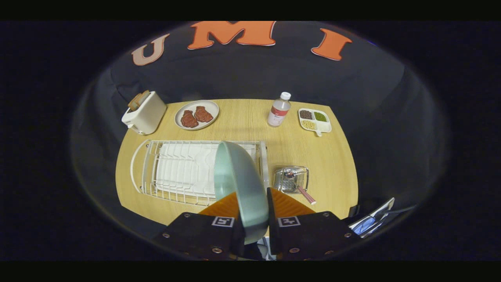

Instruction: Take the plate from the dish rack, then take the spoon from the basket and place it into the plate.

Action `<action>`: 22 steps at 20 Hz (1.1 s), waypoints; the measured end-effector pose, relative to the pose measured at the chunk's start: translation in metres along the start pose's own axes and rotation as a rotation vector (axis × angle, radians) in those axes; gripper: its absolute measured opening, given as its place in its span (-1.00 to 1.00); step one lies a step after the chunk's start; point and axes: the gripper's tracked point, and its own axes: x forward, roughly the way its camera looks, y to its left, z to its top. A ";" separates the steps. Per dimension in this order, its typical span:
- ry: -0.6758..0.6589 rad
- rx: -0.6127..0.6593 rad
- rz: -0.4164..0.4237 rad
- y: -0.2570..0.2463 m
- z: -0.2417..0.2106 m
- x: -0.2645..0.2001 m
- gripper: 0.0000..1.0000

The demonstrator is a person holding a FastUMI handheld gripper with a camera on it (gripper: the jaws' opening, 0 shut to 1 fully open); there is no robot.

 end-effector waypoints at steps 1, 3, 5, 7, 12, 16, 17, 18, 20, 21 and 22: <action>0.007 0.015 0.013 -0.006 -0.011 -0.003 -0.48; 0.022 0.043 0.039 -0.014 -0.034 -0.003 -0.47; 0.052 0.076 0.085 -0.015 -0.062 0.000 -0.48; 0.087 0.108 0.133 -0.014 -0.088 0.005 -0.48; 0.175 0.165 0.181 -0.016 -0.152 0.032 -0.48; 0.210 0.176 0.235 -0.004 -0.184 0.047 -0.48; 0.218 0.172 0.238 -0.003 -0.193 0.051 -0.48; 0.224 0.169 0.239 -0.003 -0.199 0.055 -0.48; 0.226 0.158 0.252 0.002 -0.209 0.062 -0.48; 0.228 0.153 0.264 0.006 -0.213 0.066 -0.48; 0.231 0.153 0.273 0.008 -0.216 0.069 -0.48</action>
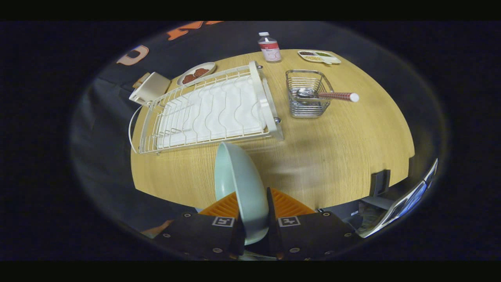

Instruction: Take the plate from the dish rack, then take the spoon from the basket and place it into the plate.

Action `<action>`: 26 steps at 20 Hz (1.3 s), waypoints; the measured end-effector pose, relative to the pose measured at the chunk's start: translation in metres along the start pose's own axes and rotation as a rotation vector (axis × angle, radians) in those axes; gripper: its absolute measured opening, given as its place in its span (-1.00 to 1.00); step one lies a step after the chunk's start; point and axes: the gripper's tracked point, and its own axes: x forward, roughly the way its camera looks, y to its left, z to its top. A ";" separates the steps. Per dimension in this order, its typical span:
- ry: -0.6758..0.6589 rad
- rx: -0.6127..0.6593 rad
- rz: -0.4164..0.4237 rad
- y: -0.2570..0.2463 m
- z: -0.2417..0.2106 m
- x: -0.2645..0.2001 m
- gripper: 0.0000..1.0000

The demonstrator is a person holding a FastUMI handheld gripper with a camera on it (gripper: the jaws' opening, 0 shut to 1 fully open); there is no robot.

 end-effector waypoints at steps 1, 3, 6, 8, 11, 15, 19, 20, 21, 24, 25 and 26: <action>0.006 0.001 0.005 0.000 -0.004 0.005 -0.48; 0.009 0.001 0.026 0.003 -0.009 0.013 -0.48; 0.003 0.013 0.083 0.009 -0.010 0.020 -0.48; -0.002 0.034 0.118 0.010 -0.008 0.025 -0.48; 0.003 0.034 0.107 -0.003 -0.007 0.035 -0.42; 0.008 0.061 0.120 -0.009 -0.001 0.043 -0.29; 0.008 0.054 0.087 -0.017 0.002 0.051 -0.09; 0.005 0.046 0.075 -0.021 0.003 0.053 -0.05; 0.002 0.039 0.062 -0.023 0.003 0.054 -0.01; -0.025 0.021 0.021 -0.031 0.008 0.057 0.12; -0.042 0.008 -0.005 -0.037 0.010 0.058 0.13; -0.059 -0.005 -0.030 -0.043 0.014 0.058 0.12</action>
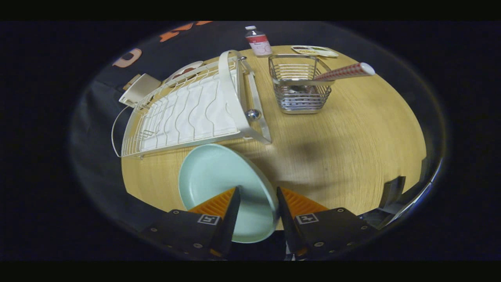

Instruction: Take the plate from the dish rack, then take the spoon from the basket and place it into the plate.

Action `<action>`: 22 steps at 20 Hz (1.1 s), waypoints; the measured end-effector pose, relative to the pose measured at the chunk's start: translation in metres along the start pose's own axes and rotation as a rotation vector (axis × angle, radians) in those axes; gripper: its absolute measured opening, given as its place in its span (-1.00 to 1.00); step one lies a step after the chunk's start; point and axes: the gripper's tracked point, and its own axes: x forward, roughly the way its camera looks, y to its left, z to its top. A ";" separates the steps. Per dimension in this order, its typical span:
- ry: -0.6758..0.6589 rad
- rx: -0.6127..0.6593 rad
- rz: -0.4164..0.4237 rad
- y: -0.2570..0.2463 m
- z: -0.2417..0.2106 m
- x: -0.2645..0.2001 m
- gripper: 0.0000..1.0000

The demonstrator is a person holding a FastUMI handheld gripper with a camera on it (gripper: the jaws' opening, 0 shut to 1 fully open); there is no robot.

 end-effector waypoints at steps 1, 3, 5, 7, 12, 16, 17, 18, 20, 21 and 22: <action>-0.017 -0.007 -0.008 -0.003 0.003 -0.002 0.10; -0.048 0.007 0.012 -0.001 0.010 -0.006 0.11; -0.101 0.025 0.015 -0.004 0.021 -0.011 0.13; -0.173 0.040 0.012 -0.009 0.034 -0.017 0.17; -0.354 0.039 -0.033 -0.033 0.063 -0.035 0.41; -0.512 0.065 -0.067 -0.051 0.090 -0.052 0.45; -0.544 0.073 -0.074 -0.054 0.096 -0.055 0.43; -0.576 0.082 -0.075 -0.057 0.102 -0.058 0.37; -0.641 0.087 -0.078 -0.061 0.116 -0.064 0.25; -0.659 0.087 -0.074 -0.062 0.120 -0.063 0.22; -0.660 0.093 -0.058 -0.062 0.122 -0.062 0.11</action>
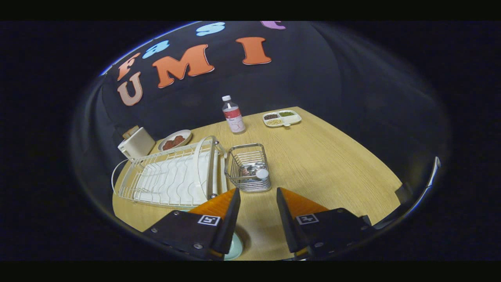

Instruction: Take the plate from the dish rack, then take the spoon from the basket and place it into the plate.

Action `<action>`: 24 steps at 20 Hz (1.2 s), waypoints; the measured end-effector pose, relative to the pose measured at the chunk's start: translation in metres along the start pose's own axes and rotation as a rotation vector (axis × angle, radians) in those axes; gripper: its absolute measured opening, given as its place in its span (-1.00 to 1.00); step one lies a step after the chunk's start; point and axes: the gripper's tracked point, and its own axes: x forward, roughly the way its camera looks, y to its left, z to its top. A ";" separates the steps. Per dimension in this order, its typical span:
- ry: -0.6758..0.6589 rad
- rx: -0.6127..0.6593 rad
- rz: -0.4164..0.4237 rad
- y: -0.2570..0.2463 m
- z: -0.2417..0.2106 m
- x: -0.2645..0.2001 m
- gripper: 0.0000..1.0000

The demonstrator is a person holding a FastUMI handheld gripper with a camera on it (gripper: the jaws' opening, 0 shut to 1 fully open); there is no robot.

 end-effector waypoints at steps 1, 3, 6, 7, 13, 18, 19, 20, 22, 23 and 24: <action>-0.015 0.009 0.006 -0.001 0.004 0.002 0.06; -0.056 0.000 -0.007 -0.007 0.012 0.007 -0.12; -0.108 -0.024 0.010 -0.003 0.024 0.011 -0.19; -0.122 -0.048 0.017 -0.001 0.026 0.012 -0.20; -0.178 -0.183 -0.008 0.003 0.036 0.025 -0.52; -0.168 -0.219 0.050 0.020 0.036 0.028 -0.71; -0.153 -0.214 0.064 0.023 0.035 0.027 -0.73; -0.145 -0.200 0.081 0.026 0.037 0.024 -0.75; -0.146 -0.184 0.098 0.029 0.045 0.018 -0.78; -0.147 -0.188 0.097 0.028 0.048 0.016 -0.79; -0.150 -0.190 0.097 0.028 0.052 0.012 -0.79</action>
